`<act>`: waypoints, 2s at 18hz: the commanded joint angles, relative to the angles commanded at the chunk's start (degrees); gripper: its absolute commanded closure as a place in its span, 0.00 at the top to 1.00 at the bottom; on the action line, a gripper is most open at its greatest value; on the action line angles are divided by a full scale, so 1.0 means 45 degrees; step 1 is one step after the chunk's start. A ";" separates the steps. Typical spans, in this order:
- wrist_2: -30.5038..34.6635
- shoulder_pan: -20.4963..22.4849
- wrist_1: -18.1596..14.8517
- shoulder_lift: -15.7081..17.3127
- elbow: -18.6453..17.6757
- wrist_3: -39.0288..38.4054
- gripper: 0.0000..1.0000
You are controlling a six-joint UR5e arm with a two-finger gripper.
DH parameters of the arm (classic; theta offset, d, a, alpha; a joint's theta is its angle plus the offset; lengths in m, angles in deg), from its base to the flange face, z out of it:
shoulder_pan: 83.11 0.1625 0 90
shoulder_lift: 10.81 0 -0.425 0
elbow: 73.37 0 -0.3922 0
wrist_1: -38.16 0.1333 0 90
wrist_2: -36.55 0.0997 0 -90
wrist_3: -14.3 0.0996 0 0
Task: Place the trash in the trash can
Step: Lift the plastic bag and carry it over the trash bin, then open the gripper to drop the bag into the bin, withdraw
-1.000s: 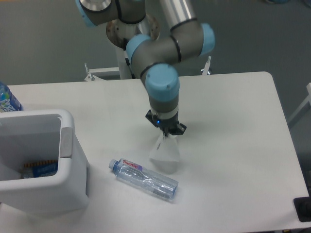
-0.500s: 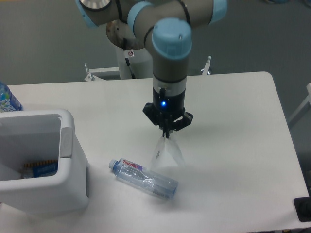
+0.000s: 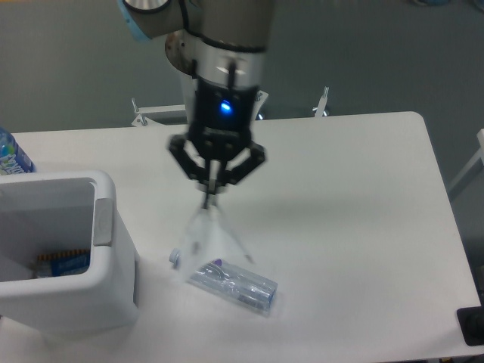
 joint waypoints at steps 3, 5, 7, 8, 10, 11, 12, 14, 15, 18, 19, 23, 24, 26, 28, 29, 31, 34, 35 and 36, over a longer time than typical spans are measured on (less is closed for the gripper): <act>0.0020 -0.1074 0.0000 0.0059 -0.0137 -0.0039 0.00; 0.0020 -0.1350 0.0000 0.0176 -0.0157 -0.0058 0.00; 0.0039 -0.1702 0.0000 0.0196 -0.0157 -0.0058 0.00; 0.0039 -0.1858 0.0000 0.0196 -0.0176 -0.0058 0.00; 0.0039 -0.2131 0.0000 0.0176 -0.0293 -0.0058 0.00; 0.0039 -0.2326 0.0019 0.0138 -0.0410 0.0000 0.00; 0.0039 -0.2502 0.0020 0.0079 -0.0488 0.0000 0.00; 0.0039 -0.2659 0.0020 -0.0057 -0.0566 0.0000 0.00; 0.0039 -0.2737 0.0039 -0.0116 -0.0664 0.0097 0.07; 0.0039 -0.2816 0.0156 -0.0311 -0.0762 0.0254 0.80; 0.0059 -0.2816 0.0253 -0.0351 -0.0743 0.0215 0.93; 0.0059 -0.2797 0.0410 -0.0351 -0.0723 -0.0583 1.00; 0.0059 -0.2797 0.0429 -0.0370 -0.0685 -0.0760 1.00; 0.0078 -0.2486 0.0449 -0.0448 -0.0587 -0.0937 1.00; 0.0078 -0.1416 0.0449 -0.0487 -0.0586 -0.1189 1.00; 0.0098 -0.0985 0.0449 -0.0526 -0.0664 -0.1617 1.00; 0.0137 -0.0125 0.0449 -0.0565 -0.0723 -0.2457 1.00; 0.0176 0.0775 0.0391 -0.0916 -0.0840 -0.3570 1.00; 0.0195 0.1106 0.0371 -0.0995 -0.1014 -0.3883 1.00; 0.0408 0.1342 0.0371 -0.1054 -0.1171 -0.4215 1.00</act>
